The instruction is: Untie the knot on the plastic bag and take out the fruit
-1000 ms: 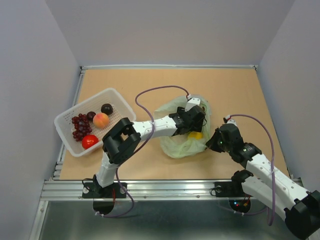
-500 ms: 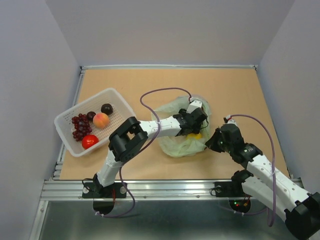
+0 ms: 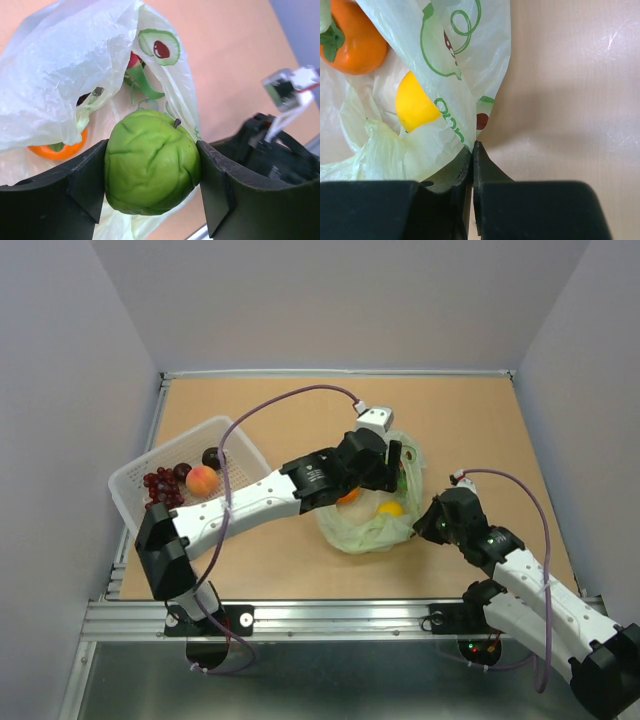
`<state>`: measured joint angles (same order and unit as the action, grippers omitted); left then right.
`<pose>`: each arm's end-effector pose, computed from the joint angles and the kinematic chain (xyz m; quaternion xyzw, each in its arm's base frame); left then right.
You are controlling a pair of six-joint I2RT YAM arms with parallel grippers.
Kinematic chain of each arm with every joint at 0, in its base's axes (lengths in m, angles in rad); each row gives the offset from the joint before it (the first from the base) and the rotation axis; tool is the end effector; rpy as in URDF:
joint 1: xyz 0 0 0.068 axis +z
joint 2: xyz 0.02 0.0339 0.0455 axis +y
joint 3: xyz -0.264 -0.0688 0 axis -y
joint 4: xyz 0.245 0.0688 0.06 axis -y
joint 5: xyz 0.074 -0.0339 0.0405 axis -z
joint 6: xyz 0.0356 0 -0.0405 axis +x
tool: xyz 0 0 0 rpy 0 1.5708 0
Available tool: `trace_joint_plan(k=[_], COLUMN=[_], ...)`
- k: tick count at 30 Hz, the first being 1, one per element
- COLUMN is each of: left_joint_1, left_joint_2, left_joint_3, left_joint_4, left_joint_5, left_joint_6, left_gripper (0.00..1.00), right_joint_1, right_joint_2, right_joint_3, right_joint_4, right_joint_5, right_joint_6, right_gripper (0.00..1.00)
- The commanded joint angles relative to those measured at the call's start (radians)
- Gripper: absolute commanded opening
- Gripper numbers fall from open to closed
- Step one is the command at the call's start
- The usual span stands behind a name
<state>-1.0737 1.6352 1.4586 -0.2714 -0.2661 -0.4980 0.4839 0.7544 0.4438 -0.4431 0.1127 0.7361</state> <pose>0.1925 -0.3351 0.3460 0.1705 0.8246 -0.2939 0.4524 0.1426 0.0704 0.2017 0.1374 0.9062 0.1849 0.3547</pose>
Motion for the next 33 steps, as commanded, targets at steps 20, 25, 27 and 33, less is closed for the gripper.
trace_joint_plan(k=[20,25,27,33], left_joint_1=[0.899,0.963,0.966,0.966], left_joint_2=[-0.447,-0.373,-0.365,-0.379], left_joint_3=[-0.523,-0.524,-0.518,-0.512], left_joint_4=[0.020,0.046,0.043,0.032], left_joint_5=[-0.033,-0.047,-0.053,-0.019], left_joint_6=[0.165,0.193,0.199,0.207], left_gripper=[0.41,0.76,0.92,0.99], right_joint_1=[-0.002,-0.004,-0.004,-0.004], right_joint_2=[-0.032,-0.043,-0.047,-0.059], right_joint_3=[-0.030,-0.031,-0.031,-0.037], right_joint_4=[0.004,0.001,0.001,0.000], right_joint_5=[0.028,0.015,0.015,0.007], right_joint_6=[0.026,0.029,0.026,0.025], right_gripper=[0.07,0.07,0.08,0.09])
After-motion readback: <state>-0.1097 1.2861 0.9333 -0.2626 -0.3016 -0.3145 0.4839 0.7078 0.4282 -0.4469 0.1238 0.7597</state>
